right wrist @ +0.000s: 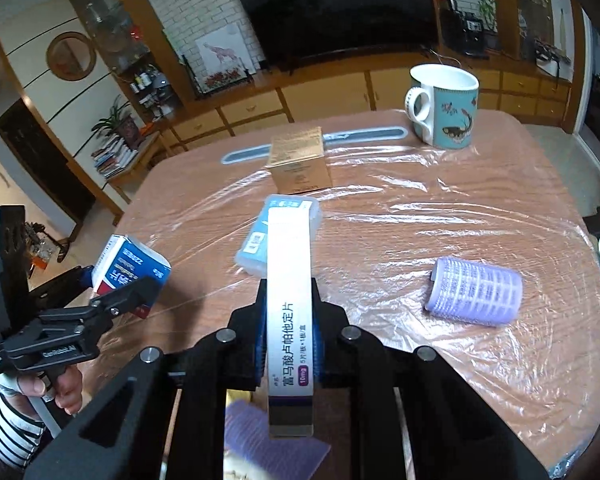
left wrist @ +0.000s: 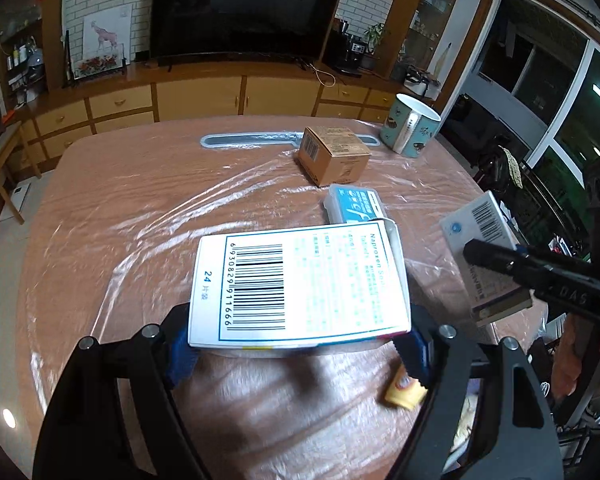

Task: Collect trash
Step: 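Carry both held boxes over the black trash bin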

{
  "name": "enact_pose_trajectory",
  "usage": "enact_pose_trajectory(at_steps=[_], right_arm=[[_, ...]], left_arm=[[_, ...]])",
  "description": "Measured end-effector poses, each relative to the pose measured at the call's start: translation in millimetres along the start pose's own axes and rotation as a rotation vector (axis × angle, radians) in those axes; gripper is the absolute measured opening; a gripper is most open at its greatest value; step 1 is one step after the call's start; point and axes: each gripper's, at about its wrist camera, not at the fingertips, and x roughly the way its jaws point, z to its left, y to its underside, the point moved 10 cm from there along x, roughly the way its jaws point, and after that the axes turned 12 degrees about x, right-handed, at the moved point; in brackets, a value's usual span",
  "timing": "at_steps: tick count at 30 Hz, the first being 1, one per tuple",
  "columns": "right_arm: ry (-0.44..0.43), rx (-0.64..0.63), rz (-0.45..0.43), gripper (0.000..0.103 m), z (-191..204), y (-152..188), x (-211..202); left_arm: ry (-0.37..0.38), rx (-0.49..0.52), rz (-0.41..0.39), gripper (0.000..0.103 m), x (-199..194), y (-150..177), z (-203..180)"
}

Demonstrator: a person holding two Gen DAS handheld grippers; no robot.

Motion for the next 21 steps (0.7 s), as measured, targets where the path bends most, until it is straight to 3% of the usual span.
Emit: enact_pose_trajectory(at_steps=[21], right_arm=[[-0.107, -0.089, 0.061, 0.018, 19, 75, -72]], left_arm=[[-0.001, 0.018, -0.029, 0.080, -69, 48, -57]])
